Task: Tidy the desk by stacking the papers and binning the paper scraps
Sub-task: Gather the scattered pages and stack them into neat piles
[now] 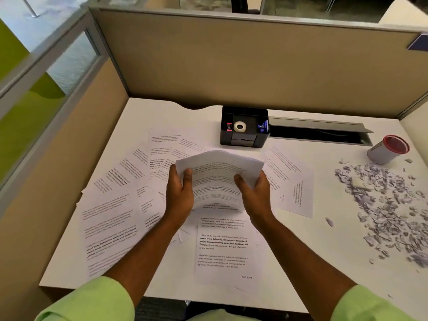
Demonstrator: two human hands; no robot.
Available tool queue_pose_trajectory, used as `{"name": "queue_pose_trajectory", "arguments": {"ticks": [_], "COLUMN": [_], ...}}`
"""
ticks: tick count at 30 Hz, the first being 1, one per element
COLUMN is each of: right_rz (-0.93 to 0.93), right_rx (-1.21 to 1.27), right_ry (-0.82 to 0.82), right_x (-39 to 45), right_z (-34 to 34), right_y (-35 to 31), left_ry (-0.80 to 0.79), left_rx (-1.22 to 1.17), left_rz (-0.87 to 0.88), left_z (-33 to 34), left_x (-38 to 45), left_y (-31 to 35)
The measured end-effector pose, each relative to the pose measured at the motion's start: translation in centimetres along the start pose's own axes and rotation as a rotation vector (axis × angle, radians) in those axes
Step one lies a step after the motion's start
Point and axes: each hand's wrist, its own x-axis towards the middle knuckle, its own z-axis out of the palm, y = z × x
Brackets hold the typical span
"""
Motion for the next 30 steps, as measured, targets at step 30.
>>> {"name": "queue_pose_trajectory", "arguments": {"ticks": [30], "right_rz": [0.048], "right_rx": [-0.129], "right_ry": [-0.057], "right_x": [0.9], "right_z": [-1.8], "right_y": [3.3], "left_ry": [-0.209], "left_rx": [0.057], "left_rz": [-0.182], "left_z": [0.3], "left_x": [1.0], "left_y": [-3.2]}}
